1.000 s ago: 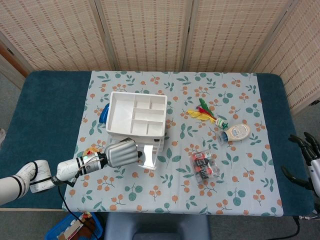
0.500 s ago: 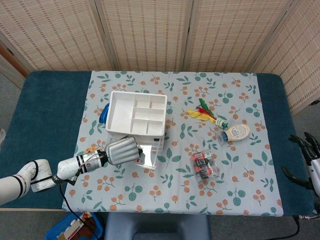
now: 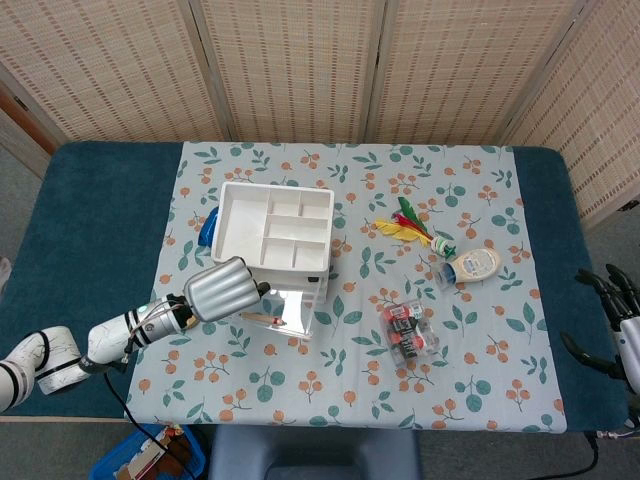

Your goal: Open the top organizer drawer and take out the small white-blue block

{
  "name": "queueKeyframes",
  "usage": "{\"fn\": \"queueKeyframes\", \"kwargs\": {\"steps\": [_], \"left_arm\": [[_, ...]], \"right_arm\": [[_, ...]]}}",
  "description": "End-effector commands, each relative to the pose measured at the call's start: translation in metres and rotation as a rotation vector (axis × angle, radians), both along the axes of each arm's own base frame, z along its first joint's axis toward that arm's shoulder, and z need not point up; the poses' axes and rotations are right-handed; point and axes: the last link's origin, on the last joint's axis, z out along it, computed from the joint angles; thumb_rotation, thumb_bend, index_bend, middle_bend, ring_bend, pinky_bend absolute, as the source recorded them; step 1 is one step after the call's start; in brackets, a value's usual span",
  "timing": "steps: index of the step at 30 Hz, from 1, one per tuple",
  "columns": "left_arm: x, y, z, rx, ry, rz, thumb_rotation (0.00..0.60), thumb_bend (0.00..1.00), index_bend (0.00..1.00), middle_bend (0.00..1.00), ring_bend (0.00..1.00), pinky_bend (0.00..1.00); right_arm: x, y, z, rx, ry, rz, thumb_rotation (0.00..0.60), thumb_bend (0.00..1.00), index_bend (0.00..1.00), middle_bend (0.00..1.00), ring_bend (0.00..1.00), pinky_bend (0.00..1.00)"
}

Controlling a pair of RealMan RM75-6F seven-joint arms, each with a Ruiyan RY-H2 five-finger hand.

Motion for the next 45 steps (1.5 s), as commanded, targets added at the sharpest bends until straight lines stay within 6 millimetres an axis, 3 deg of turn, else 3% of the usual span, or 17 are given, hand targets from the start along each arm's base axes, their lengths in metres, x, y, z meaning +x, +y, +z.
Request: {"fn": "queueKeyframes", "kwargs": {"steps": [1, 7, 17, 24, 29, 34, 45], "left_arm": [[-0.004, -0.003, 0.012, 0.015, -0.042, 0.024, 0.600, 0.08, 0.60, 0.97, 1.00, 1.00], [-0.023, -0.009, 0.036, 0.052, -0.103, 0.090, 0.600, 0.08, 0.60, 0.97, 1.00, 1.00], [-0.074, -0.026, 0.072, 0.155, -0.151, 0.241, 0.600, 0.08, 0.60, 0.97, 1.00, 1.00], [-0.102, -0.048, 0.076, 0.158, -0.140, 0.317, 0.600, 0.08, 0.60, 0.97, 1.00, 1.00], [-0.112, -0.070, 0.062, 0.097, -0.122, 0.353, 0.600, 0.08, 0.60, 0.97, 1.00, 1.00], [-0.117, -0.092, 0.033, 0.003, -0.099, 0.355, 0.600, 0.08, 0.60, 0.97, 1.00, 1.00], [-0.119, -0.109, -0.023, -0.132, -0.111, 0.389, 0.600, 0.08, 0.60, 0.97, 1.00, 1.00]], "right_arm": [[0.000, 0.000, 0.000, -0.001, 0.000, 0.001, 0.600, 0.29, 0.07, 0.21, 0.08, 0.13], [0.001, 0.000, 0.000, -0.001, 0.000, 0.004, 0.600, 0.29, 0.07, 0.21, 0.08, 0.13], [0.006, -0.006, 0.000, 0.005, -0.002, 0.032, 0.600, 0.29, 0.07, 0.21, 0.08, 0.13], [0.009, -0.011, -0.003, 0.016, -0.003, 0.042, 0.600, 0.29, 0.07, 0.21, 0.08, 0.13], [0.011, -0.013, -0.005, 0.023, -0.003, 0.051, 0.600, 0.29, 0.07, 0.21, 0.08, 0.13], [0.010, -0.014, -0.005, 0.024, -0.003, 0.051, 0.600, 0.29, 0.07, 0.21, 0.08, 0.13], [0.009, -0.010, -0.002, 0.010, 0.001, 0.041, 0.600, 0.29, 0.07, 0.21, 0.08, 0.13]]}}
